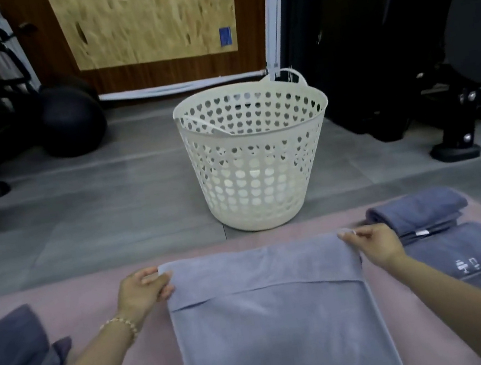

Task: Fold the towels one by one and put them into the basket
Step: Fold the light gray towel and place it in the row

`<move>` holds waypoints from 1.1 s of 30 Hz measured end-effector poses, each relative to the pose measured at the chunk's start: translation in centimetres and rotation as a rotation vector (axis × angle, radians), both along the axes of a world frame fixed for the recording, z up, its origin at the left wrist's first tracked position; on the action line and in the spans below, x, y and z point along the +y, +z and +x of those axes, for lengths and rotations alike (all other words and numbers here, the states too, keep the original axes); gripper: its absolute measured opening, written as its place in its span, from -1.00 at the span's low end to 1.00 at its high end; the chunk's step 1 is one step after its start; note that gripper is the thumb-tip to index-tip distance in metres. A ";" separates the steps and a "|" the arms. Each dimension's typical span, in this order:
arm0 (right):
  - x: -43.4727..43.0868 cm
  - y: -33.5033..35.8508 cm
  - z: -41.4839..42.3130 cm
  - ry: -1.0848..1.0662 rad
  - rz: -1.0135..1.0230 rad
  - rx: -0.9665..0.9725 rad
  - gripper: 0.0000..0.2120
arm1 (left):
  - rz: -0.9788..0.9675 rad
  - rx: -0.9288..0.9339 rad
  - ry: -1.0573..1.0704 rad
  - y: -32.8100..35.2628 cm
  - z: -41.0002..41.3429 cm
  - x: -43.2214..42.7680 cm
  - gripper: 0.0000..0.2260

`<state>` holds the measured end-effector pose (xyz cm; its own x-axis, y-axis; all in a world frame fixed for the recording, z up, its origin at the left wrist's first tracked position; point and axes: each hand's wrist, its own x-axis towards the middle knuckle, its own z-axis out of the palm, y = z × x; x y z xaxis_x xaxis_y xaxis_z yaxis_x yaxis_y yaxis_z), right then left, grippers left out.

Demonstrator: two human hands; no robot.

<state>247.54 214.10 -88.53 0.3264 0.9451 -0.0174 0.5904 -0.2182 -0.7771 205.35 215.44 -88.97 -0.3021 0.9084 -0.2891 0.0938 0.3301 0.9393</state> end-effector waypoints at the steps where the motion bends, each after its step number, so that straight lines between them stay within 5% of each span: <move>1: 0.8 -0.4 0.2 -0.057 -0.022 0.002 -0.53 | 0.016 -0.038 0.029 -0.1 0.3 0.7 -0.70; 6: 5.5 -2.6 0.5 -0.202 -0.065 0.302 -0.81 | 0.133 -0.022 0.044 -1.0 1.6 4.9 -0.72; 9: 7.4 -3.8 -0.2 -0.166 -0.086 0.383 -0.75 | 0.115 0.032 -0.045 -2.0 2.7 6.8 -0.56; 13: 5.9 -7.0 -1.1 -0.016 -0.303 0.409 -0.43 | -0.026 0.284 -0.336 -6.0 4.0 5.3 -0.19; 16: 1.6 -10.3 -1.1 0.020 -0.385 0.263 -0.52 | -0.218 0.460 -0.343 -10.6 3.7 1.7 -0.15; 21: -7.4 -14.1 1.2 -0.045 -0.453 0.196 -0.65 | -0.405 0.610 -0.258 -16.1 -0.1 -3.5 -0.25; 25: -11.6 -15.2 1.4 -0.069 -0.481 0.088 -0.60 | -0.307 0.510 -0.247 -16.0 -0.4 -6.0 -0.61; 33: -14.9 -15.3 0.7 -0.023 -0.688 0.287 -0.50 | -0.447 0.246 -0.480 -14.7 0.8 -9.2 -0.67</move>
<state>248.28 199.21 -103.83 0.2391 0.6831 -0.6901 0.3741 -0.7206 -0.5837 206.16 206.23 -103.70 -0.0016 0.7675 -0.6410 0.5188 0.5487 0.6556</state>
